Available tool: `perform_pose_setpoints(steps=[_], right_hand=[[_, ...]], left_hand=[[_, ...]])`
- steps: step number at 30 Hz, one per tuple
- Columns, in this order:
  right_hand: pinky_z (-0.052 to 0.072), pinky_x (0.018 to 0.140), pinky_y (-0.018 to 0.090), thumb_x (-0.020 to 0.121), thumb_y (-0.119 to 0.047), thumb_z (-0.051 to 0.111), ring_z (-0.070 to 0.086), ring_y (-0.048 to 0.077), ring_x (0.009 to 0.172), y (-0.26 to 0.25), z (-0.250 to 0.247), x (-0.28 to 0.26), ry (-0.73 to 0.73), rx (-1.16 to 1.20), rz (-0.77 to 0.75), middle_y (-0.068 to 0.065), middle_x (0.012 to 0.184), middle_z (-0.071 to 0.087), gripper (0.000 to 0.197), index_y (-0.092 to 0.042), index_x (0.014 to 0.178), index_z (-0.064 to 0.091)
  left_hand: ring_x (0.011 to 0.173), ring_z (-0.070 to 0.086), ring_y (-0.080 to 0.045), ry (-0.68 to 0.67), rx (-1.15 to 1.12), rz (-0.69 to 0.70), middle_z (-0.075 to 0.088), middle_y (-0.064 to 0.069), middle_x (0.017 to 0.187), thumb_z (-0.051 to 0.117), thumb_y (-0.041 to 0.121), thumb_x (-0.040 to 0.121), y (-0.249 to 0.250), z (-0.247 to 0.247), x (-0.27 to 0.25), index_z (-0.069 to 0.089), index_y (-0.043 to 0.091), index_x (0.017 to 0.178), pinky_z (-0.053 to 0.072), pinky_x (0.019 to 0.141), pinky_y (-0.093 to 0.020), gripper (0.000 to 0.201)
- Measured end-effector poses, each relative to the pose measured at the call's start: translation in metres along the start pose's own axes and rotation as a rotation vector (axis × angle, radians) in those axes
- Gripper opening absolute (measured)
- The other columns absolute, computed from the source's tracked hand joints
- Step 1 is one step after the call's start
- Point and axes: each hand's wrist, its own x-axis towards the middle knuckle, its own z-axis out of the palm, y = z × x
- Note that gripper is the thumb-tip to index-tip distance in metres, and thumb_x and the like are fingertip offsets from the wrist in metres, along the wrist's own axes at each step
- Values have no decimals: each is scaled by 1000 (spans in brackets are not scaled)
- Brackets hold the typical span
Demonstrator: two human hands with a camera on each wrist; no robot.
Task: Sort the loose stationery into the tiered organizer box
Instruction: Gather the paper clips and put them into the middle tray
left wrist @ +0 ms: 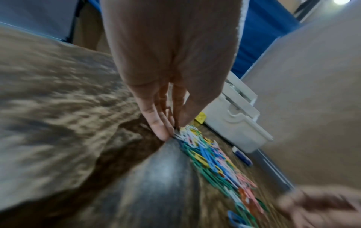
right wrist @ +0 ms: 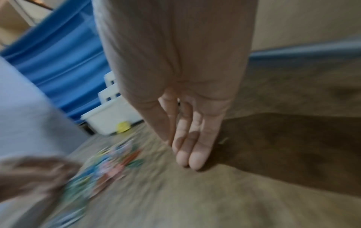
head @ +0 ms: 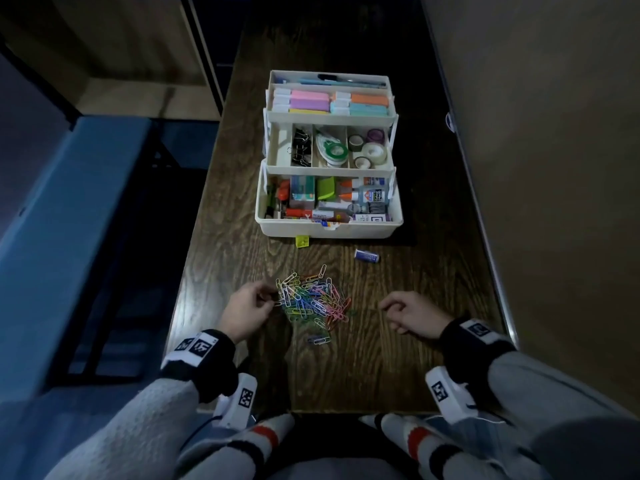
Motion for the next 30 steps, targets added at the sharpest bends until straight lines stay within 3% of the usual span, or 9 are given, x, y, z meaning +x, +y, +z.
perform_pose_setpoints(steps=[3, 6, 8, 12, 15, 18, 20, 24, 30], right_hand=[[49, 96, 39, 80, -28, 72, 54, 14, 101, -31, 27, 8, 30, -277, -166, 4, 120, 50, 58, -22, 132, 47], [24, 113, 51, 64, -59, 76, 17, 25, 140, -50, 45, 16, 31, -628, -231, 1, 154, 10, 115, -34, 150, 3], [11, 115, 57, 60, -65, 75, 3, 28, 145, -59, 59, 22, 20, -736, -228, 2, 158, -3, 127, -34, 150, -9], [33, 107, 45, 68, -49, 78, 26, 27, 131, -74, 68, 35, 136, -603, -256, 7, 140, 25, 100, -22, 146, 22], [39, 100, 42, 77, -32, 75, 35, 26, 122, -78, 63, 42, 157, -560, -305, 5, 127, 35, 59, -19, 126, 44], [41, 96, 43, 83, -22, 69, 40, 27, 118, -77, 59, 47, 161, -565, -330, 4, 120, 39, 35, -17, 112, 49], [43, 93, 44, 85, -17, 65, 46, 28, 112, -78, 58, 49, 160, -571, -345, 4, 116, 40, 26, -16, 107, 51], [45, 91, 43, 87, -11, 60, 52, 28, 107, -79, 52, 53, 136, -514, -366, 5, 111, 45, 23, -15, 109, 55], [38, 91, 30, 90, -12, 59, 51, 27, 112, -81, 40, 61, 131, -438, -313, 10, 112, 55, 16, -11, 106, 61]], left_hand=[[93, 65, -17, -29, 29, 42, 67, -5, 109, 60, 8, 87, 14, 3, 3, 66, 13, 111, 46, 82, -20, 25], [100, 62, -23, 23, 114, 36, 62, -6, 108, 61, 15, 87, 16, 2, 4, 61, 14, 109, 47, 87, -28, 23], [105, 54, -21, 35, 201, 36, 52, -3, 110, 65, 36, 84, 12, 1, 2, 53, 18, 115, 47, 91, -33, 38], [123, 31, -19, -128, 457, 102, 28, -2, 138, 63, 82, 53, 6, 11, -1, 12, 28, 149, 41, 103, -40, 122], [134, 21, -26, -188, 648, 186, 11, 1, 153, 67, 81, 48, 8, 24, 6, -15, 33, 148, 41, 105, -44, 138], [130, 23, -29, -149, 651, 236, 17, -2, 149, 70, 73, 58, 17, 30, 21, -10, 34, 149, 44, 100, -43, 128], [126, 26, -28, -132, 612, 249, 25, -4, 144, 69, 66, 66, 23, 28, 31, 6, 33, 150, 46, 97, -42, 109], [116, 40, -26, -125, 544, 292, 38, -6, 132, 67, 43, 81, 31, 22, 44, 39, 23, 138, 45, 96, -41, 66], [102, 55, -29, -123, 436, 306, 48, -9, 114, 59, 22, 88, 36, 19, 49, 53, 12, 118, 46, 87, -41, 32]])
